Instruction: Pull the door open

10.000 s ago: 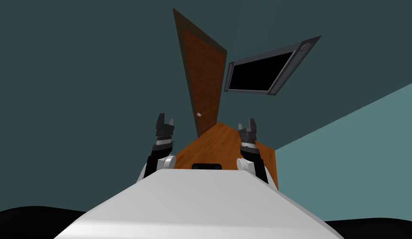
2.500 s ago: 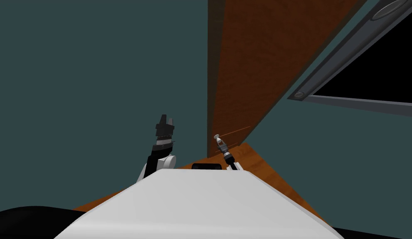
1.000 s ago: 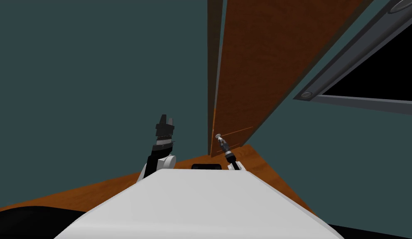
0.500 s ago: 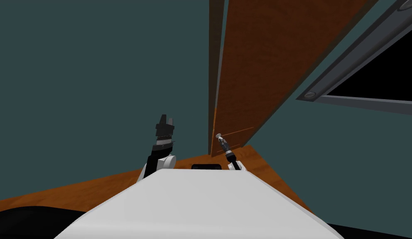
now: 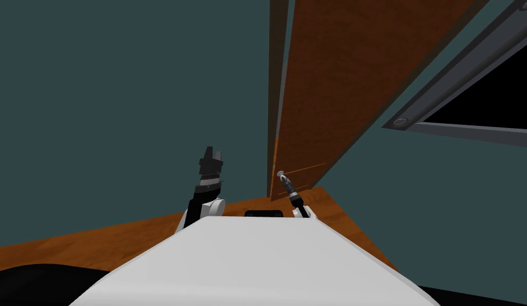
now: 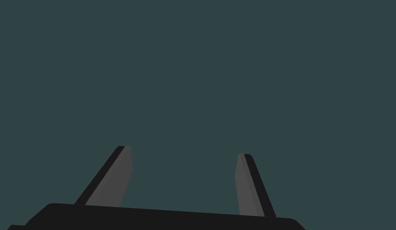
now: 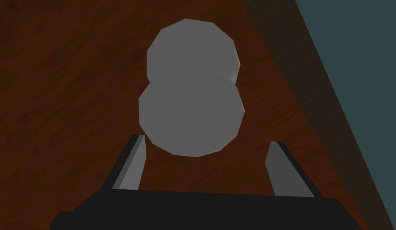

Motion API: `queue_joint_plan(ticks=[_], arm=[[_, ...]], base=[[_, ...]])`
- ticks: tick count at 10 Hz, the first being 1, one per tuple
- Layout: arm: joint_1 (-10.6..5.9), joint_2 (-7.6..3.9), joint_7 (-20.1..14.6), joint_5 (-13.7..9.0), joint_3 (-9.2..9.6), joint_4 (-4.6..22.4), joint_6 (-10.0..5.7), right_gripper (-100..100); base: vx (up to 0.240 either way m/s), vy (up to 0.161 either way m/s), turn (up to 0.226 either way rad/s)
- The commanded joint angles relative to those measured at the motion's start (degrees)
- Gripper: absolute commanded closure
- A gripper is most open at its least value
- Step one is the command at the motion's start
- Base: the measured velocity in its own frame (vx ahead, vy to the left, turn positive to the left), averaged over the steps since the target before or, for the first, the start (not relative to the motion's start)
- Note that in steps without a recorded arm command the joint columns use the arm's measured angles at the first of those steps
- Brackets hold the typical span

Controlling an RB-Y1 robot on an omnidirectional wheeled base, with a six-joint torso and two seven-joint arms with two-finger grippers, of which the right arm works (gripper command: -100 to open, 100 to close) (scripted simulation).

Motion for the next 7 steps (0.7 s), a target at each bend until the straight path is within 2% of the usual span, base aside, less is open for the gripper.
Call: queue_joint_plan(ticks=[1,3,4,7], arm=[[0.04,1.33,-1.23,-0.05,1.48,1.83,-0.31,100],[0.04,1.33,-1.23,-0.05,1.48,1.83,-0.31,100],[-0.17,1.06,-3.52,-1.13,1.86,2.12,-0.37,100],[-0.17,1.06,-3.52,-1.13,1.86,2.12,-0.37,100]], base=[[-0.022,-0.023,0.027],[0.002,0.000,0.005],[-0.025,0.006,0.060],[-0.013,-0.011,0.013]])
